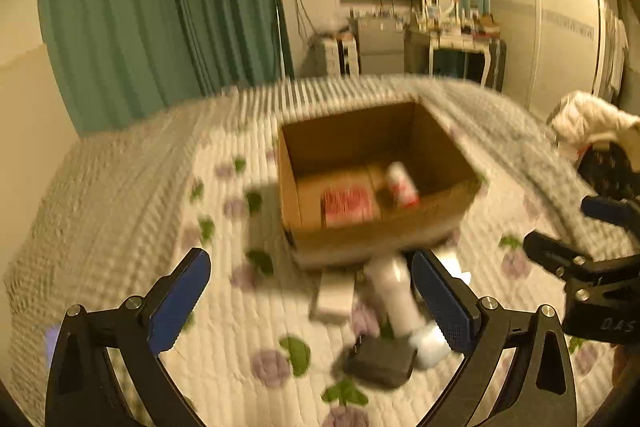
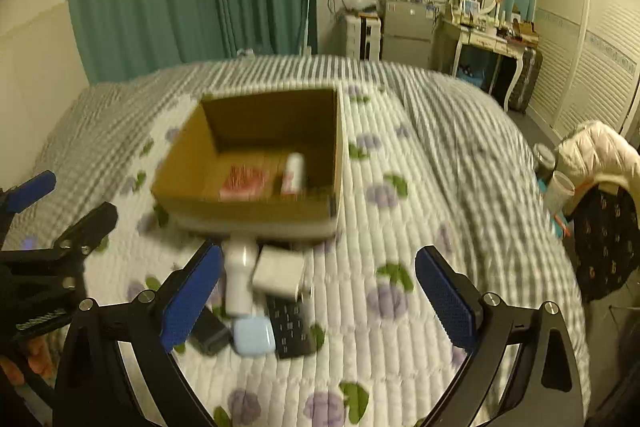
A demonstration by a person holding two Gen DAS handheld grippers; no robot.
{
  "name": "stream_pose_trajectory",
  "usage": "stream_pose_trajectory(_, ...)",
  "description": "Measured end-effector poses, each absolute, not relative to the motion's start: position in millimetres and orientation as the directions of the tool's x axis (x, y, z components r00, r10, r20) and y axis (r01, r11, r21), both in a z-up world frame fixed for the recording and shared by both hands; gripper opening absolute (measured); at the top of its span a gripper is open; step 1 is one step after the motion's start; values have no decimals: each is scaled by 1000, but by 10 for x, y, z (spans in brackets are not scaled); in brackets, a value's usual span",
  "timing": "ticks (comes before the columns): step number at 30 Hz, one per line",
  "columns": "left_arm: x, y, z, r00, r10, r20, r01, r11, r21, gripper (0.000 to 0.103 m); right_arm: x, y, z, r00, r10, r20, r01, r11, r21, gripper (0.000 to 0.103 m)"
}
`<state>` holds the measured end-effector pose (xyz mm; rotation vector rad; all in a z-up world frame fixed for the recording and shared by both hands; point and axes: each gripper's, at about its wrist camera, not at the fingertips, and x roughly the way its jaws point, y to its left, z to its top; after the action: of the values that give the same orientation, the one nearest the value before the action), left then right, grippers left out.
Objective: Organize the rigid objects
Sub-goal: 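Grasp the black charger block with the left tool while the right tool grasps the light blue egg case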
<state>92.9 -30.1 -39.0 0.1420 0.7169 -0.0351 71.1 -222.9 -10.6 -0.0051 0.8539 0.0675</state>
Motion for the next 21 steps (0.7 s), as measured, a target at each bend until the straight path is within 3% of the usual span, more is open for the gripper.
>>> stream_pose_trajectory(8, 834, -298, -1254, 638, -67, -767, 131, 991, 22, 102, 768, -2290, -783, 569, 35, -822, -11, 999, 36, 98)
stream_pose_trajectory(17, 755, -427, -1579, 585, -200, -786, 229, 970, -76, 102, 872, -2230, -1105, 531, 46, -846, -1, 999, 54, 98)
stream_pose_trajectory(20, 778, -463, -1675, 566, -208, -798, 224, 970, -94, 92, 876, -2207, -1141, 523, 33, -852, -13, 999, 31, 98)
stream_pose_trajectory(21, 800, -473, -1706, 552, -220, -804, 227, 968, -109, 82, 873, -2195, -1151, 521, 28, -853, -18, 1000, 22, 98)
